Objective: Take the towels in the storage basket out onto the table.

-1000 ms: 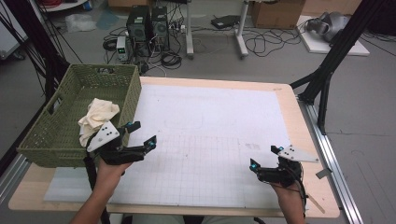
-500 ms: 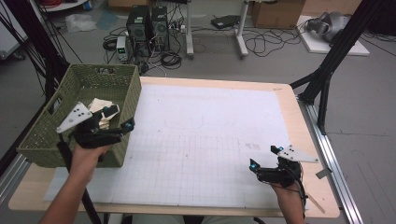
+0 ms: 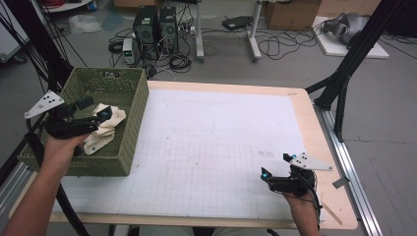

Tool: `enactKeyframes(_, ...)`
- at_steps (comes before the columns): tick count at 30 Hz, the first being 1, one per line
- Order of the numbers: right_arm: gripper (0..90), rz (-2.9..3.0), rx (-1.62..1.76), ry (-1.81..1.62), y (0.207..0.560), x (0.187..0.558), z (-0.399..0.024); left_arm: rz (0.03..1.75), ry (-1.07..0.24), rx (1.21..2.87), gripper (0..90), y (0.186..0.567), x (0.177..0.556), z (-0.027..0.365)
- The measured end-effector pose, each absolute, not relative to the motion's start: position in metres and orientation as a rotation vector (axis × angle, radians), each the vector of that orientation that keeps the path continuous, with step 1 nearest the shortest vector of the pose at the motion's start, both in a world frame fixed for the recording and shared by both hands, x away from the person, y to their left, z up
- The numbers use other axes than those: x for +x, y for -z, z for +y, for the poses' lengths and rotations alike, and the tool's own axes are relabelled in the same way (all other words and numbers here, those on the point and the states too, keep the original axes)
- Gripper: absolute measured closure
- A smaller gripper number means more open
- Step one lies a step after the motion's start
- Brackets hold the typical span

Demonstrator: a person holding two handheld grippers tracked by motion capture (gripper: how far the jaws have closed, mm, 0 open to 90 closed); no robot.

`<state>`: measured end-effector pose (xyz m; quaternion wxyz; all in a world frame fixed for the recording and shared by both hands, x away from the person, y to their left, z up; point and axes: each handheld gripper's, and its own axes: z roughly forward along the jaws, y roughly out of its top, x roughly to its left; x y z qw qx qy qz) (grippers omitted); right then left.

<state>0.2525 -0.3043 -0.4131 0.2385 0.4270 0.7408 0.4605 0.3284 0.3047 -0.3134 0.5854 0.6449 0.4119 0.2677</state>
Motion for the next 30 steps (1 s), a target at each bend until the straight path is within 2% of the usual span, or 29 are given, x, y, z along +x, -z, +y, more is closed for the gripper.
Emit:
enactKeyframes(9, 3.5, 2.051, 1.152, -1.257, 0.413, 0.253, -0.299, 1.140, -0.596, 1.588, 19.4, 0.335, 0.360, 0.330)
enactKeyframes(23, 3.5, 2.103, 1.128, -1.275, 0.417, 0.259, -0.292, 1.381, -0.595, 1.788, 29.3, 0.372, 0.402, 0.338)
enactKeyframes(30, 3.5, 2.113, 1.118, -1.267, 0.417, 0.259, -0.288, 1.414, -0.583, 1.936, 29.6, 0.385, 0.413, 0.335)
